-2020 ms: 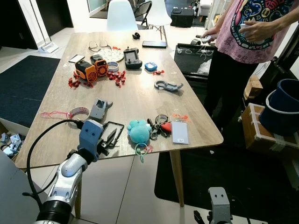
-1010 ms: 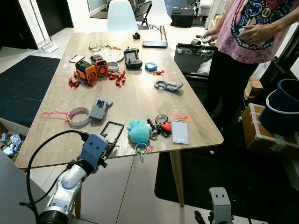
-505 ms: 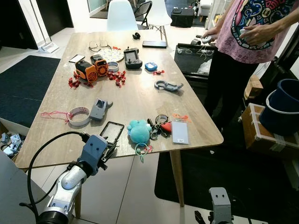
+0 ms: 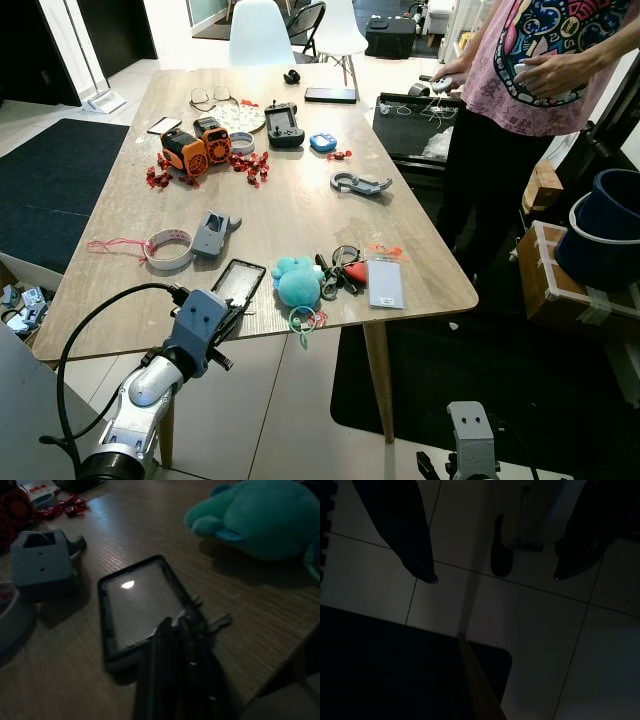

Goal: Hang keys on a hook

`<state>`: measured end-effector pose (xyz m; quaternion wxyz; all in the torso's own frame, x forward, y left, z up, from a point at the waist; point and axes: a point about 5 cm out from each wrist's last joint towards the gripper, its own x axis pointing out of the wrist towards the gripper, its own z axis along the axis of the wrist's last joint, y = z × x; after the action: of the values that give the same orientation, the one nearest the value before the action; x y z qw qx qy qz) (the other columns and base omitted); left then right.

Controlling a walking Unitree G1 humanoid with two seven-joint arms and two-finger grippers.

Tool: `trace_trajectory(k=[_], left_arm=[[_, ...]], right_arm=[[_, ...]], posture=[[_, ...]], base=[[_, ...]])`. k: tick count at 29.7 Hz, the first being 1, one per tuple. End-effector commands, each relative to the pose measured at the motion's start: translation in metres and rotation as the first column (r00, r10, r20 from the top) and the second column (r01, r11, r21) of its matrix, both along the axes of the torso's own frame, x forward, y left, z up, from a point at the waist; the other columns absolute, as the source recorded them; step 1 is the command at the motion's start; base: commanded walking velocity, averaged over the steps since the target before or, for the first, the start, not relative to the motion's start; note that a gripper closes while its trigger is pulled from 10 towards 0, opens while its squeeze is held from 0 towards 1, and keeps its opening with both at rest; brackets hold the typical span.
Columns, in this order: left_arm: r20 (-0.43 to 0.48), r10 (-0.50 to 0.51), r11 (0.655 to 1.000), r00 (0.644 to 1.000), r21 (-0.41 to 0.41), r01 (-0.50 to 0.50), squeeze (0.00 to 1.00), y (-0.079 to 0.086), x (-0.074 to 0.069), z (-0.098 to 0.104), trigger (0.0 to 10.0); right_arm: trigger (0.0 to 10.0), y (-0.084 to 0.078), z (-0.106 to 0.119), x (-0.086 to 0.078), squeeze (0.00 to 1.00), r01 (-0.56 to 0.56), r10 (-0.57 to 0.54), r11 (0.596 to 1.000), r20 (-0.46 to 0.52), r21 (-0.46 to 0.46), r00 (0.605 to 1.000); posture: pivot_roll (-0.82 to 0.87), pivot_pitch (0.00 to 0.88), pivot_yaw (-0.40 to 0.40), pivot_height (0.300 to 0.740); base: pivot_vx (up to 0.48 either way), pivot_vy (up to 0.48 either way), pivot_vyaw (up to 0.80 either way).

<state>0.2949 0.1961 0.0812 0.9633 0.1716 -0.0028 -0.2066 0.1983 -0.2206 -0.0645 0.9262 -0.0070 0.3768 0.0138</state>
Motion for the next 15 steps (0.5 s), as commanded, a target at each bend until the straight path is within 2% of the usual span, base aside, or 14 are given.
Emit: trace_trajectory(k=[1,2,3,4,5,14,15], left_arm=[[-0.039,0.015,1.000,0.999,0.024,-0.014,0.00,0.0091,-0.0035,-0.0063,4.4],[-0.039,0.016,1.000,0.999,0.026,-0.015,0.00,0.0098,-0.0035,-0.0060,6.1],[-0.038,0.017,0.999,0.999,0.028,-0.016,0.00,0.0104,-0.0035,-0.0057,9.1],[-0.038,0.017,0.999,0.999,0.028,-0.016,0.00,0.0104,-0.0035,-0.0057,9.1],[-0.037,0.017,0.999,0.999,0.030,-0.016,0.00,0.0109,-0.0035,-0.0054,10.0],[-0.030,0.015,0.999,0.999,0.036,-0.014,0.00,0.0128,-0.0028,-0.0033,10.0],[-0.027,0.014,0.999,1.000,0.035,-0.013,0.00,0.0131,-0.0026,-0.0027,5.0]], right_arm=[[10.0,-0.0003,-0.0033,-0.0056,0.00,0.018,-0.018,1.000,-0.018,0.008,1.000],[10.0,-0.0003,-0.0033,-0.0055,0.00,0.018,-0.018,1.000,-0.018,0.008,1.000],[10.0,-0.0002,-0.0032,-0.0053,0.00,0.018,-0.018,1.000,-0.017,0.008,1.000],[10.0,-0.0002,-0.0032,-0.0053,0.00,0.018,-0.018,1.000,-0.017,0.008,1.000],[10.0,-0.0002,-0.0032,-0.0051,0.00,0.018,-0.018,1.000,-0.017,0.008,1.000],[10.0,0.0003,-0.0030,-0.0046,0.00,0.019,-0.019,1.000,-0.016,0.008,1.000],[10.0,0.0003,-0.0030,-0.0046,0.00,0.019,-0.019,1.000,-0.016,0.008,1.000]], posture=[[0.02,0.097,-0.005,0.740],[0.02,0.097,-0.005,0.740],[0.02,0.098,-0.005,0.740],[0.02,0.098,-0.005,0.740],[0.02,0.098,-0.005,0.740],[0.02,0.096,-0.003,0.740],[0.02,0.096,-0.003,0.740]], base=[[0.000,0.000,0.00],[0.000,0.000,0.00],[0.000,0.000,0.00],[0.000,0.000,0.00],[0.000,0.000,0.00],[0.000,0.000,0.00],[0.000,0.000,0.00]])
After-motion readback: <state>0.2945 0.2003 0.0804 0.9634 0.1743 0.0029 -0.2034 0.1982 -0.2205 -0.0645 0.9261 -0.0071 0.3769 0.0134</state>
